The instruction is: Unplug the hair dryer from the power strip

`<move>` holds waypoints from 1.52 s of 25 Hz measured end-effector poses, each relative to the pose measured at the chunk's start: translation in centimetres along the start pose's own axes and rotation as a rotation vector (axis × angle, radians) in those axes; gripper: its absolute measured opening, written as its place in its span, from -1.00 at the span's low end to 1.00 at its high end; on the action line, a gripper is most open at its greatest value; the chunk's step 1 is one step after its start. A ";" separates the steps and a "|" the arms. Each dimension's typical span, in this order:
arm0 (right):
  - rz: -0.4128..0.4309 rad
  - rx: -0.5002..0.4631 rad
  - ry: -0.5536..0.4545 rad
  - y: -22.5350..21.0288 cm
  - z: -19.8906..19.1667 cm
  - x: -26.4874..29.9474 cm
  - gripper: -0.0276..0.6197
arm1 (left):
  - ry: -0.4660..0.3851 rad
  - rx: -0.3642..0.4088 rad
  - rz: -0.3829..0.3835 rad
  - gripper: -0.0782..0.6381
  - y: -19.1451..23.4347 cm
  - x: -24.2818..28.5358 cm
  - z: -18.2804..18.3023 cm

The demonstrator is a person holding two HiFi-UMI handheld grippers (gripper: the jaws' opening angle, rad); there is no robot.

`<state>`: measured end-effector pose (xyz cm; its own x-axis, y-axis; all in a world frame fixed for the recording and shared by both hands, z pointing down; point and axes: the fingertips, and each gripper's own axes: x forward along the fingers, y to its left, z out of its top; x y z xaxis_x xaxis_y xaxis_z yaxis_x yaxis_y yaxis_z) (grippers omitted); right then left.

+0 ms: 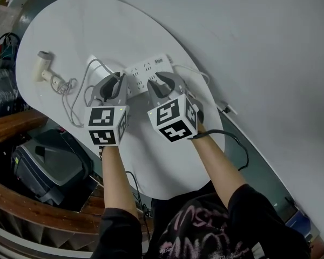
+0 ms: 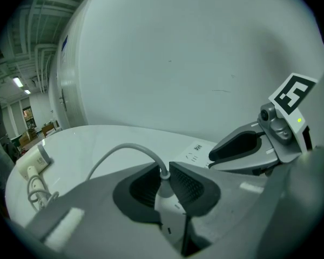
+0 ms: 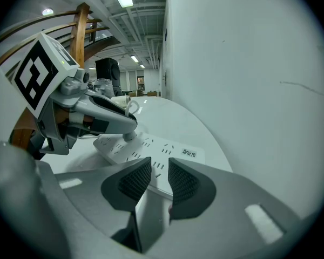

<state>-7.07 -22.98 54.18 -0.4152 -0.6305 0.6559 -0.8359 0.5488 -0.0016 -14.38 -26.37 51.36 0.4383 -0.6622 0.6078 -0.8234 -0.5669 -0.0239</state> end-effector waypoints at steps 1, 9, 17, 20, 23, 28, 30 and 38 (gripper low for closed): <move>0.000 -0.001 0.000 0.0 0.0 0.0 -0.55 | 0.001 -0.001 -0.001 -0.62 0.0 0.0 0.0; 0.003 -0.007 0.001 0.1 0.0 0.2 -0.55 | -0.102 -0.032 0.018 -0.63 0.7 -1.2 2.2; -0.002 -0.003 0.002 0.1 -0.2 0.2 -0.55 | -0.135 -0.061 0.064 -0.63 3.1 -3.4 3.2; 0.000 0.001 0.004 0.2 -0.2 0.2 -0.55 | -0.132 -0.056 0.063 -0.63 3.1 -3.7 3.1; 0.000 0.000 0.003 0.1 -0.2 0.2 -0.55 | -0.131 -0.048 0.065 -0.63 3.0 -3.9 3.0; 0.003 0.000 0.005 0.1 -0.1 0.3 -0.55 | -0.130 -0.033 0.065 -0.63 2.9 -4.2 2.6; 0.002 0.000 0.003 0.2 0.0 0.3 -0.55 | -0.129 -0.025 0.070 -0.63 2.9 -4.3 2.4; 0.005 -0.001 0.004 0.1 -0.2 0.2 -0.55 | -0.142 -0.016 0.080 -0.63 2.7 -4.7 2.4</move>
<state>-7.19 -22.92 54.42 -0.4176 -0.6254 0.6592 -0.8337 0.5522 -0.0042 -17.81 -25.92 46.55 0.4167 -0.7682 0.4860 -0.8630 -0.5023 -0.0540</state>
